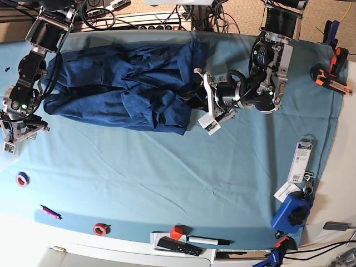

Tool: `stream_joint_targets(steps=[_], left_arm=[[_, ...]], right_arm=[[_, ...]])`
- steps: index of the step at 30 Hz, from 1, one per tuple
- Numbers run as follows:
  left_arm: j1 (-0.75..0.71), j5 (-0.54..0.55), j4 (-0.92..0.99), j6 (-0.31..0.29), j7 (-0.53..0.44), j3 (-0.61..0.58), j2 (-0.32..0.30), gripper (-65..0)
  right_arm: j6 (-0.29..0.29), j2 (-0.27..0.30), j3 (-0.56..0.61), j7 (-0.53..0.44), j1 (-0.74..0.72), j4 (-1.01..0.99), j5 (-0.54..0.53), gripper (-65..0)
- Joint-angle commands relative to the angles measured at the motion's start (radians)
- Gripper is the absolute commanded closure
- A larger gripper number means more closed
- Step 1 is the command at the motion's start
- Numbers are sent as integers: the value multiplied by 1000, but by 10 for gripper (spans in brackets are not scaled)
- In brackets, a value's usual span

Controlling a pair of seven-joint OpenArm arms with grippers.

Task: Layout the t-shirt on the table in an organized manner, then fold the t-shirt properly
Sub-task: 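Release the fabric and lift the left gripper off the shirt, then lower the left gripper onto the folded shirt end and grasp it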

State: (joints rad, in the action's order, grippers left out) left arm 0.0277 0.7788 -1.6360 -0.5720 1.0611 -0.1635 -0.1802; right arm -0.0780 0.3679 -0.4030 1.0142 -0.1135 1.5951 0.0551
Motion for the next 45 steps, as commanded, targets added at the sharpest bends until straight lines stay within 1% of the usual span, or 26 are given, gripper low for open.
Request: stream_joint_targets(steps=[1, 4, 6, 8, 13, 15, 16, 18, 24, 27, 31, 32, 33, 34, 35, 37, 43, 45], left_arm=[[10, 25, -16, -2, -22, -13, 3, -227], [8, 9, -16, 0, -39, -57, 3, -227], [8, -25, -16, 23, -71, -87, 3, -222], [8, -43, -16, 38, -92, -111, 3, -176], [9, -42, -16, 37, -93, -129, 3, -37], [9, -39, -17, 37, -89, -129, 3, -3], [9, -30, -18, 37, -82, -129, 2, 0], [9, 18, -18, 30, -46, -129, 2, 0], [8, 262, -18, -51, 113, -129, 3, 0], [8, 329, -18, -79, 130, -129, 3, 0], [8, 372, -18, -89, 137, -129, 3, 0], [8, 393, -18, -114, 146, -129, 3, 0], [8, 420, -18, -126, 160, -129, 3, 0], [8, 452, -18, -126, 175, -129, 3, -2], [7, 480, -18, -126, 185, -129, 3, -17], [5, 518, -18, -126, 188, -129, 3, -66], [5, 523, -18, -126, 188, -129, 3, -265], [5, 523, -18, -126, 188, -129, 3, -291]], right_arm=[[5, 23, -5, -20, -19, 14, 12, -310], [5, 23, -5, -19, -19, 14, 12, -310], [4, 23, -5, -19, -19, 14, 13, -310], [5, 23, -5, -19, -19, 14, 13, -310], [5, 23, -5, -19, -19, 14, 13, -310], [5, 23, -5, -19, -19, 14, 13, -310], [5, 23, -5, -19, -19, 14, 12, -310], [5, 23, -5, -19, -19, 14, 13, -310], [5, 23, -5, -19, -19, 14, 12, -310], [5, 23, -5, -19, -19, 14, 13, -310], [5, 23, -5, -19, -19, 14, 13, -310], [5, 23, -5, -19, -19, 14, 13, -310], [5, 23, -5, -19, -19, 14, 13, -310], [5, 23, -5, -19, -19, 14, 12, -310], [5, 23, -5, -19, -19, 14, 12, -310], [4, 23, -5, -19, -19, 14, 13, -310], [5, 23, -5, -19, -19, 14, 12, -310], [4, 23, -5, -19, -19, 14, 12, -310]])
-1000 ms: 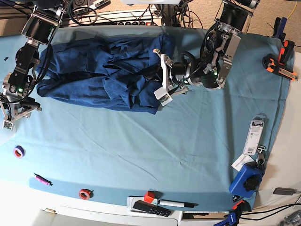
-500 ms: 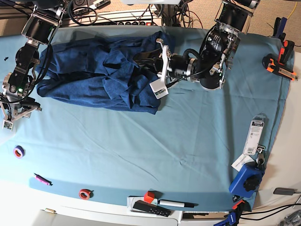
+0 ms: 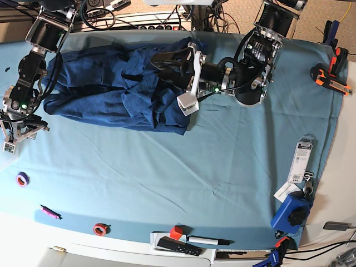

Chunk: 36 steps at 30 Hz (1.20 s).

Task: Layout the t-shirt on the table in an organized manner, then fold the t-shirt properly
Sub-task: 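Lower the left gripper onto the folded shirt end and grasp it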

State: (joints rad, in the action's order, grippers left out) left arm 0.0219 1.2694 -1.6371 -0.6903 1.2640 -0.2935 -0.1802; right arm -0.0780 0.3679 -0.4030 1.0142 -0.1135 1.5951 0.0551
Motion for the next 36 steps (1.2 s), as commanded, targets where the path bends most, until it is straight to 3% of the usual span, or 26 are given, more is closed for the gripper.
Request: stream_joint_targets(steps=[1, 11, 13, 16, 20, 24, 30, 36], left_arm=[[11, 32, -17, -8, -15, 1, 3, -291], [13, 31, -17, -8, -18, 2, 3, -284], [15, -52, -17, -8, -66, 2, 3, -234], [12, -323, -17, -8, -212, 2, 3, -139], [11, -517, -17, 40, -317, 1, 3, -140], [14, -576, -17, 43, -356, 1, 3, -134], [33, -642, -17, 43, -356, 1, 3, -6], [25, -709, -17, 43, -348, 1, 2, 0]], right_arm=[[4, 23, -5, -19, -19, 14, 12, -310], [5, 23, -5, -19, -19, 14, 12, -310], [5, 23, -5, -19, -19, 14, 12, -310], [5, 23, -5, -19, -19, 14, 12, -310], [4, 23, -5, -19, -19, 14, 12, -310], [5, 23, -5, -19, -19, 14, 12, -310], [4, 23, -5, -18, -19, 14, 12, -310], [4, 23, -5, -19, -19, 14, 12, -310]])
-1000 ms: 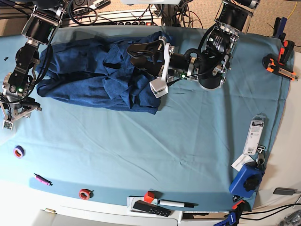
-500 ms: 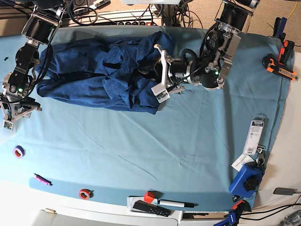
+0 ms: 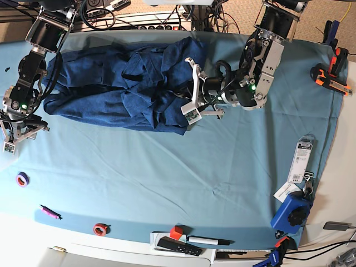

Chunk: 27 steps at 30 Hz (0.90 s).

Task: Layout the t-shirt on the table in an organized manner, then fold the t-shirt properly
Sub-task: 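Lower the left gripper onto the folded shirt end and grasp it, then drag the grasped fabric with the left gripper away from the shirt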

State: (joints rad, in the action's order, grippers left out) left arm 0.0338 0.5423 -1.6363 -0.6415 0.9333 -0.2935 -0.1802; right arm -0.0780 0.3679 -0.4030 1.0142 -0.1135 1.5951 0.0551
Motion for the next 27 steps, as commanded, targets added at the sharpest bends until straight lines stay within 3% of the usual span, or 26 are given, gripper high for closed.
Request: stream_joint_targets(steps=[1, 8, 12, 17, 21, 27], left_arm=[[13, 18, -18, -6, -12, 1, 2, 0], [11, 18, -18, -13, 18, 1, 3, 0], [11, -5, -18, -1, -30, -21, 3, 0], [30, -134, -18, 131, -155, -169, 3, 0], [82, -201, -18, 222, -175, -291, 28, 0], [137, -275, -18, 261, -203, -333, 114, 0]], right_arm=[[4, 23, -5, -19, -19, 14, 12, -310], [5, 23, -5, -19, -19, 14, 12, -310], [5, 23, -5, -18, -19, 14, 12, -310], [5, 23, -4, -16, -19, 14, 12, -310], [5, 23, -4, -14, -19, 14, 12, -310], [5, 23, -4, -12, -19, 14, 4, -310]])
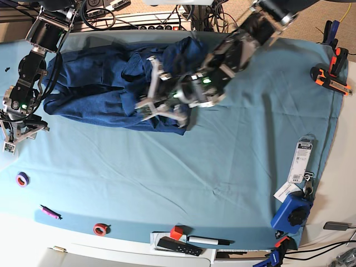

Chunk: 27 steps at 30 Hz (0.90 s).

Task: Layout the t-shirt on the table in an organized manner, then fold the t-shirt properly
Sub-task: 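Drag the grasped fabric with the left gripper away from the shirt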

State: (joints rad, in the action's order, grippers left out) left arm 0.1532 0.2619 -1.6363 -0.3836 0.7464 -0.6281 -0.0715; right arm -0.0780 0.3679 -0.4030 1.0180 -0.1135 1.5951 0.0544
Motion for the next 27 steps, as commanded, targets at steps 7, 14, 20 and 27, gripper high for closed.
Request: stream_joint_targets(steps=[7, 14, 20, 27], left_arm=[[19, -33, 25, 7, -97, 2, 60, 0], [49, -137, 203, 54, -327, 2, 115, 0], [139, -114, 301, 51, -355, 2, 152, 0], [223, 31, 301, 43, -352, 3, 157, 0]], right_arm=[[5, 23, -4, -16, -19, 14, 5, -310], [5, 23, -4, -16, -19, 14, 5, -310], [5, 23, -4, -16, -19, 14, 5, -310], [4, 23, -4, -16, -19, 14, -17, -310]])
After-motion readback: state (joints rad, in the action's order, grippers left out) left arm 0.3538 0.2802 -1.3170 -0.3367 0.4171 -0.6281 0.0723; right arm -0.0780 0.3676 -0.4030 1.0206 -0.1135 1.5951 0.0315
